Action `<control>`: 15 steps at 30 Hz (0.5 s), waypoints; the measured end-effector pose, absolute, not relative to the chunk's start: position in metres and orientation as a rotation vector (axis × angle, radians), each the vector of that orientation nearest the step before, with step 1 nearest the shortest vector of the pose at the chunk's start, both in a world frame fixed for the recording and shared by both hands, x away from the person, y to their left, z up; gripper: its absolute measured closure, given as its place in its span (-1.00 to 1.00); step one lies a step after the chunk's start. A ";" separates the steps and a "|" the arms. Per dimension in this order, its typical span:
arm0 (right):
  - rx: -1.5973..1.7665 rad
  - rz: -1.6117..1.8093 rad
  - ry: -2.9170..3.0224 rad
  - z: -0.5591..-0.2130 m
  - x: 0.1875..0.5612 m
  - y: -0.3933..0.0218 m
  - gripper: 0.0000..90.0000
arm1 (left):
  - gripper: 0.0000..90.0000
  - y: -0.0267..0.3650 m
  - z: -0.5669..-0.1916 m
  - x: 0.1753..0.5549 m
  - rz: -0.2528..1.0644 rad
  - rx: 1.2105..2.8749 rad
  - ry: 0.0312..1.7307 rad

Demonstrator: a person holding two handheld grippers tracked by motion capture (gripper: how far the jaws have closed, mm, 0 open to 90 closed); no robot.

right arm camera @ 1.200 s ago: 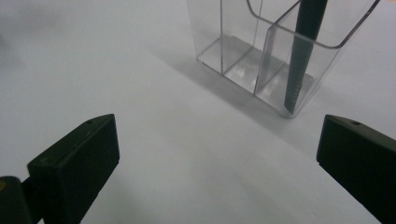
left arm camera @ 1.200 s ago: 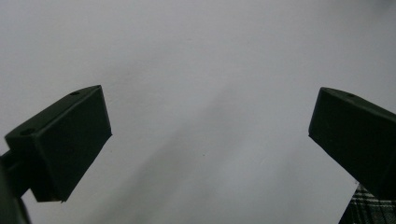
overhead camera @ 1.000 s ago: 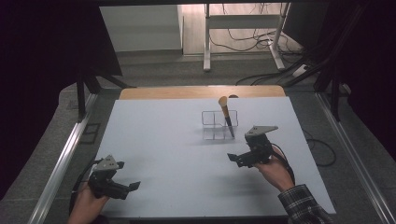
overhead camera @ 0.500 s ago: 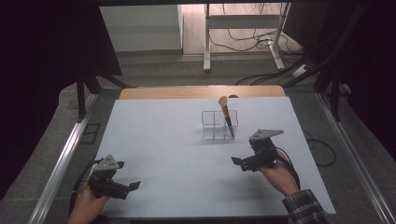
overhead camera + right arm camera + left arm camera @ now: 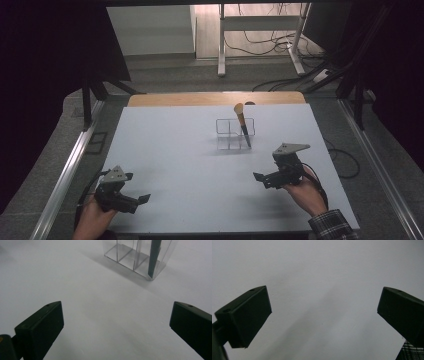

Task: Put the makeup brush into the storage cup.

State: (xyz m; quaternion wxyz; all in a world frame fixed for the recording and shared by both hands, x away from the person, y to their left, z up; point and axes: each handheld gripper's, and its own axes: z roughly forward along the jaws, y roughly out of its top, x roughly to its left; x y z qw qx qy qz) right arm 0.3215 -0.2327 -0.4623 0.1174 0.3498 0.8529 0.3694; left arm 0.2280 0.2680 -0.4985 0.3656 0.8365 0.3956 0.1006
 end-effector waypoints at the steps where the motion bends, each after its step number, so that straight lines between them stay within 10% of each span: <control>1: 1.022 1.074 2.496 -0.463 0.321 -0.233 -1.00 | -1.00 0.268 -0.499 0.228 0.259 2.152 1.017; 15: 1.061 1.015 2.496 -0.472 0.313 -0.248 -1.00 | -1.00 0.268 -0.499 0.228 0.253 2.150 1.019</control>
